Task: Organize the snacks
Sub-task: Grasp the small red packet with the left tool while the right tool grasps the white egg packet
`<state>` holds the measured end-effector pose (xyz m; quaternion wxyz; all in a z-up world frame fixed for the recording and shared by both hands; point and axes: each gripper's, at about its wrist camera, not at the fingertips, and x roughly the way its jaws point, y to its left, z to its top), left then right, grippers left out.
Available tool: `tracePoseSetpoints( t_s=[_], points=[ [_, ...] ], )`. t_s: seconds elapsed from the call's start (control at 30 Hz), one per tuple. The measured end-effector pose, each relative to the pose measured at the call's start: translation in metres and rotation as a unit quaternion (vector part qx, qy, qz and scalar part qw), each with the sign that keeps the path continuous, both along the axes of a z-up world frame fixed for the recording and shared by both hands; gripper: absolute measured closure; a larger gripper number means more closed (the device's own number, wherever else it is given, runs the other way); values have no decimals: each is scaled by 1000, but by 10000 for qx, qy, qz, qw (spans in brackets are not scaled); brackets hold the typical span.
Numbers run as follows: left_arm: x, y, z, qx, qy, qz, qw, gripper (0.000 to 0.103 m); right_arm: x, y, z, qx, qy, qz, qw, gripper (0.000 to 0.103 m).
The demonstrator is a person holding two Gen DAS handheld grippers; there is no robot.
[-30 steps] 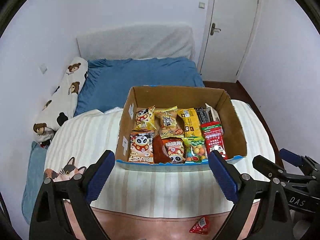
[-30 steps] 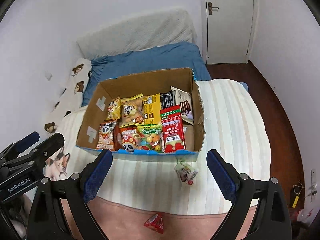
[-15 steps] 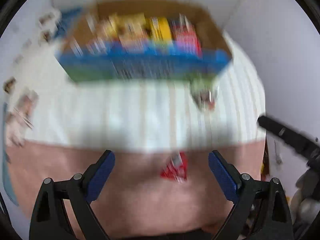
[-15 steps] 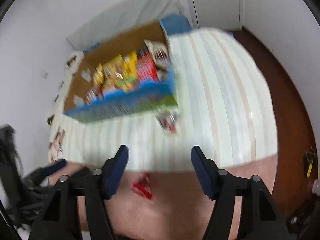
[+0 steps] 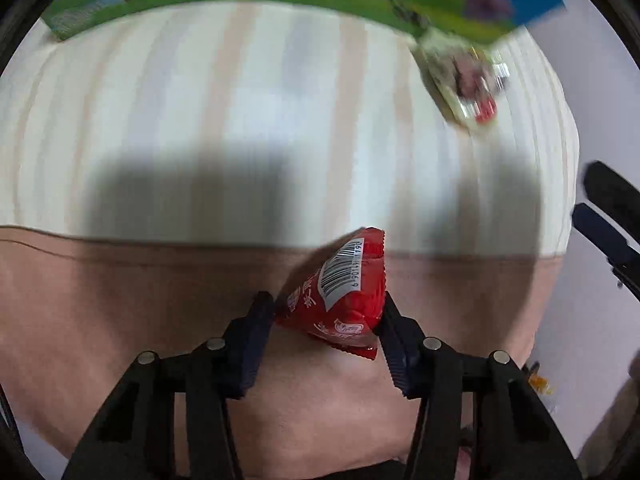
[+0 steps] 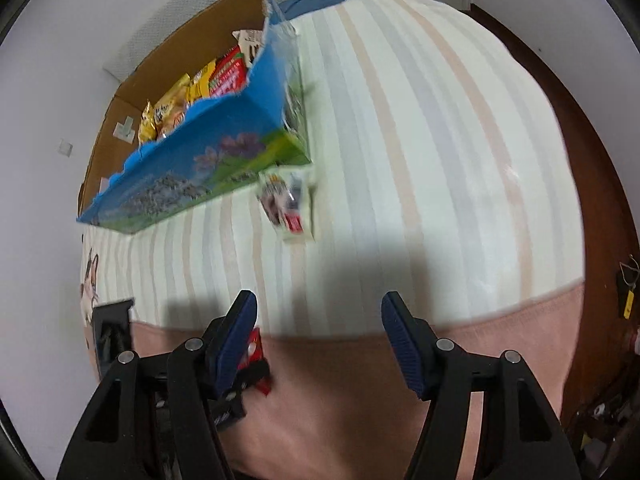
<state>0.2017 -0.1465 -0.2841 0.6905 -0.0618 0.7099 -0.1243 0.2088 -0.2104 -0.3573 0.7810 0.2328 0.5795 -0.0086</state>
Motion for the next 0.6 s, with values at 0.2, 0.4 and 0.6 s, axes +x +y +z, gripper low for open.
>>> tracePoseSetpoints(
  t_s=[0.2,0.4,0.6],
  points=[
    [34,34,13,158,-258,583,9978,54,56,12,-27,6,19,-46,10000,35],
    [52,36,15,254,-360,733,9963,54,91,28,-57,62,207,-43,9998,46],
    [52,31,22,246,-409,644,9968,54,80,48,-53,-136,90,364,9992,59]
  ],
)
